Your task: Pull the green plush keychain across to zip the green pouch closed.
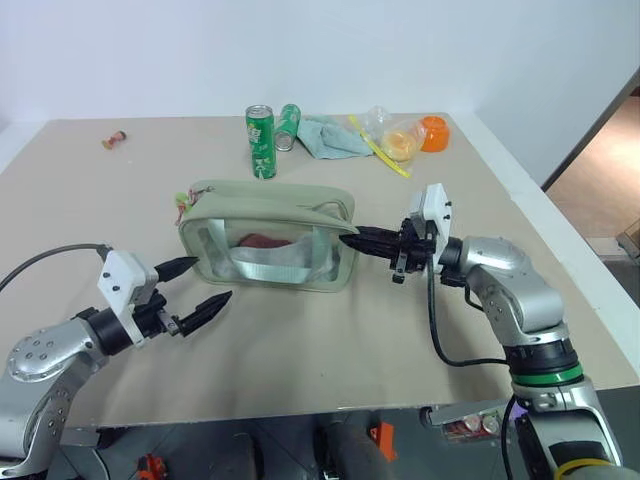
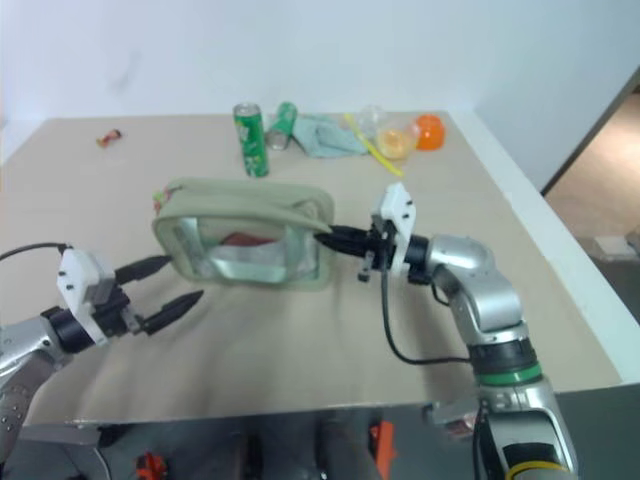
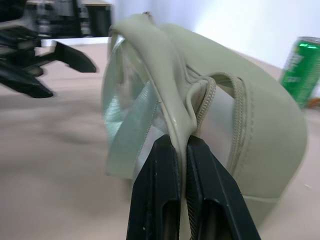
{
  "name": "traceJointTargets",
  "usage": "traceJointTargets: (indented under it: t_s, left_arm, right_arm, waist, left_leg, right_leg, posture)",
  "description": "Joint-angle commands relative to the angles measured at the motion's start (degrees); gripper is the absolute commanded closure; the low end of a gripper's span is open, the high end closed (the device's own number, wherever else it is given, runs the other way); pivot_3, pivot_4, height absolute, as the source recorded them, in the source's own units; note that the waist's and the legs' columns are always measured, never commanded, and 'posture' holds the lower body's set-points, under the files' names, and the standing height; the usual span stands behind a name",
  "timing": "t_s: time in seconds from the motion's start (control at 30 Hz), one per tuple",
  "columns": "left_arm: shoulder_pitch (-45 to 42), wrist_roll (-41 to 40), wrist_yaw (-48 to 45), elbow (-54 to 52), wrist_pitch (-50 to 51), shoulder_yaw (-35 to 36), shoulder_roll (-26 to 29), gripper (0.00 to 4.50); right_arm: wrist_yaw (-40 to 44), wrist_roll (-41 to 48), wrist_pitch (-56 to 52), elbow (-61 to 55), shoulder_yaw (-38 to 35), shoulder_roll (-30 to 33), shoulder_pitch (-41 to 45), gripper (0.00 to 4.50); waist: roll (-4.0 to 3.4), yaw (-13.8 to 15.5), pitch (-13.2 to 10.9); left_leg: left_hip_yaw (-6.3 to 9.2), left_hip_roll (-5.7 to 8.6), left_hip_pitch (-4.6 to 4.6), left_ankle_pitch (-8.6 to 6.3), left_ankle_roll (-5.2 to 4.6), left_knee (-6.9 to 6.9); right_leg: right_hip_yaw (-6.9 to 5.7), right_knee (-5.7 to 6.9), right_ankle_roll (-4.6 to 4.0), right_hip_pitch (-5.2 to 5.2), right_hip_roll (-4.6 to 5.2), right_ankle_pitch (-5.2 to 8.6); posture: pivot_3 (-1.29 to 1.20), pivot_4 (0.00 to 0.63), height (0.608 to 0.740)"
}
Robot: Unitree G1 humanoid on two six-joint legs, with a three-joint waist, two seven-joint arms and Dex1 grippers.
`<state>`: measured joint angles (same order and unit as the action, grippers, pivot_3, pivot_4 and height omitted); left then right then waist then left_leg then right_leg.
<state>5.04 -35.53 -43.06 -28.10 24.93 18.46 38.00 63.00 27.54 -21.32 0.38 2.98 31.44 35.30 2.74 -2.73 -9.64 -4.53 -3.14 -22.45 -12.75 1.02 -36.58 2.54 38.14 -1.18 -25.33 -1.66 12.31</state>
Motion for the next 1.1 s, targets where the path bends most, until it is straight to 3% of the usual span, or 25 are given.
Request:
traceJointTargets:
  t_s: [0.03, 0.23, 0.6, 0.77, 0.8, 0.97, 1.1]
  left_arm:
    - [0.8, -2.4, 0.0, -0.8, 0.4, 4.0, 0.7, 0.00]
    - [1.7, -3.0, 1.1, -1.5, 0.9, 6.0, 0.5, 0.00]
    - [1.7, -3.0, 3.6, -3.5, 1.5, 5.0, 0.2, 0.00]
    - [0.8, -3.7, 4.1, -3.2, 1.8, 5.2, 0.3, 0.00]
    - [0.5, -4.0, 4.4, -3.0, 1.8, 5.5, 0.1, 0.00]
    - [-1.0, -5.9, 6.5, -1.9, 2.4, 7.0, -0.9, 0.00]
    - [-0.9, -6.1, 7.0, -1.4, 2.2, 7.1, -1.0, 0.00]
  right_arm:
    - [7.4, 2.5, 1.2, 5.3, -2.4, 2.1, 5.9, 4.46]
    - [14.9, -0.2, 5.9, 13.6, -0.8, 3.0, 9.7, 4.46]
    - [12.8, -5.3, 15.0, 18.6, 0.5, -3.0, 9.4, 4.46]
    - [12.1, -6.7, 17.0, 21.3, 0.1, -2.6, 10.2, 4.46]
    - [12.0, -7.0, 17.4, 21.5, 0.2, -2.5, 10.1, 3.76]
    - [10.2, -7.0, 16.0, 17.7, -0.5, -1.8, 7.7, 2.19]
    - [8.0, -6.1, 13.8, 13.6, -1.2, -1.4, 5.7, 2.19]
  waist:
    - [0.00, 0.0, 0.0]
    - [0.01, 0.1, 0.0]
    - [0.01, 0.0, 0.0]
    - [0.01, 0.0, 0.0]
    - [0.01, 0.0, 0.0]
    - [0.02, 0.0, 0.0]
    - [0.01, 0.0, 0.0]
  left_leg:
    - [-0.01, 0.00, 0.00, 0.00, 0.00, 0.00]
    - [0.02, 0.01, -0.02, -0.02, -0.02, 0.01]
    - [0.00, -0.09, 0.02, -0.01, -0.01, 0.00]
    - [-0.02, -0.09, 0.03, -0.01, -0.01, 0.00]
    - [-0.02, -0.09, 0.04, -0.01, -0.01, 0.00]
    - [-0.02, -0.09, 0.02, -0.01, -0.01, -0.01]
    - [-0.02, -0.09, 0.02, -0.02, 0.01, 0.01]
  right_leg:
    - [0.00, 0.00, -0.01, 0.00, -0.01, 0.00]
    - [-0.03, -0.01, -0.04, 0.00, 0.01, 0.03]
    - [-0.04, 0.02, -0.07, 0.01, -0.06, 0.00]
    - [-0.01, 0.02, -0.08, 0.01, -0.06, -0.01]
    - [-0.01, 0.02, -0.08, 0.01, -0.06, -0.02]
    - [-0.01, 0.01, -0.08, 0.01, -0.05, -0.01]
    - [0.00, 0.01, -0.08, 0.00, -0.06, 0.00]
  posture:
    - [0.00, 0.150, 0.740]
    - [0.00, 0.150, 0.740]
    - [0.00, 0.150, 0.740]
    - [0.00, 0.150, 0.740]
    - [0.00, 0.150, 0.740]
    - [0.00, 0.150, 0.740]
    - [0.00, 0.150, 0.740]
